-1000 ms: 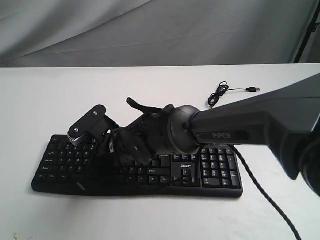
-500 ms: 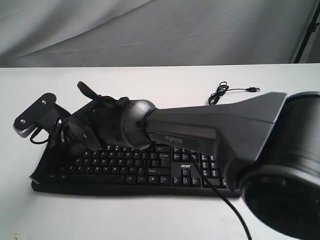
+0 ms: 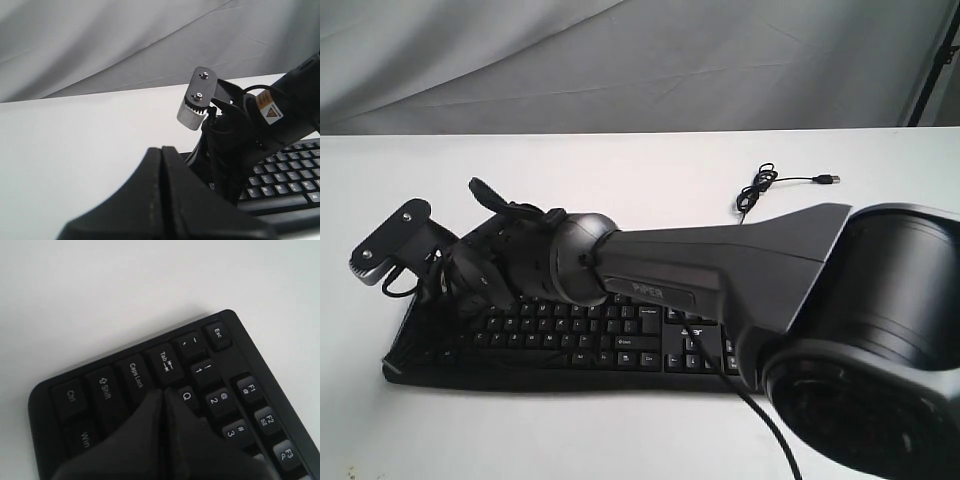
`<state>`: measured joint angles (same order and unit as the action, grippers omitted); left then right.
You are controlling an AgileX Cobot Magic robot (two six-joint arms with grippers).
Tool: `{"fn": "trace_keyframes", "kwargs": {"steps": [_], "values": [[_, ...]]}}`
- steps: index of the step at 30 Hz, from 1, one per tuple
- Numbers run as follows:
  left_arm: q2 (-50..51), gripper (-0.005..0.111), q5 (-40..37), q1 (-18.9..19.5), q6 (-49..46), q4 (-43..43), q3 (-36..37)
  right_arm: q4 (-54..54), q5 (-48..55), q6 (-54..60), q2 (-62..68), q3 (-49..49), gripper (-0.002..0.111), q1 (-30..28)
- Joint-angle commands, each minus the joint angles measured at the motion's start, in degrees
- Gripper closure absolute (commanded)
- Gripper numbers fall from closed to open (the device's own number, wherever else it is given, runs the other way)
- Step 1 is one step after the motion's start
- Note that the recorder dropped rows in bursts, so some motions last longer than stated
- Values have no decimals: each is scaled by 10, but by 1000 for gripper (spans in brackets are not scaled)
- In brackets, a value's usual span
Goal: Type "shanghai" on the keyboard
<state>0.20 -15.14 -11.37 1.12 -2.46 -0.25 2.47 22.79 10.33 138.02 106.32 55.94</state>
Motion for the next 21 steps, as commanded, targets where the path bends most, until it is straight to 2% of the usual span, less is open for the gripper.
{"fn": "trace_keyframes", "kwargs": {"steps": [1, 21], "values": [[-2, 107, 3, -2, 2, 0, 2, 0, -7, 3, 4, 5, 108, 1], [-2, 107, 3, -2, 2, 0, 2, 3, 6, 5, 15, 5, 108, 1]]}}
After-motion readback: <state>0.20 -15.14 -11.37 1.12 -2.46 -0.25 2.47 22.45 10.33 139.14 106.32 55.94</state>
